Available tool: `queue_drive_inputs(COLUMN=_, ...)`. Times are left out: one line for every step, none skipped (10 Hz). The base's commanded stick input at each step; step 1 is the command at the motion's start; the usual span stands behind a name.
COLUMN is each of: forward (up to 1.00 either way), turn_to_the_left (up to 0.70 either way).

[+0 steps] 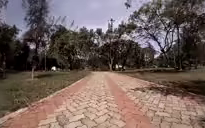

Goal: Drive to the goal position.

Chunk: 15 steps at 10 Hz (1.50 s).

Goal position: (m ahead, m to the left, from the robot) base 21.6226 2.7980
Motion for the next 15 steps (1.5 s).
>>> queue_drive_inputs(forward=0.70, turn_to_the_left=0.00)
queue_drive_inputs(forward=0.70, turn_to_the_left=0.00)
queue_drive_inputs(forward=0.70, turn_to_the_left=0.00)
queue_drive_inputs(forward=0.70, turn_to_the_left=0.00)
queue_drive_inputs(forward=0.70, turn_to_the_left=0.00)
queue_drive_inputs(forward=0.70, turn_to_the_left=0.00)
queue_drive_inputs(forward=0.70, turn_to_the_left=0.00)
queue_drive_inputs(forward=0.70, turn_to_the_left=0.00)
queue_drive_inputs(forward=0.70, turn_to_the_left=0.00)
queue_drive_inputs(forward=0.70, turn_to_the_left=0.00)
queue_drive_inputs(forward=0.70, turn_to_the_left=0.00)
queue_drive_inputs(forward=0.70, turn_to_the_left=0.00)
queue_drive_inputs(forward=0.70, turn_to_the_left=0.00)
queue_drive_inputs(forward=0.70, turn_to_the_left=0.00)
queue_drive_inputs(forward=0.70, turn_to_the_left=0.00)
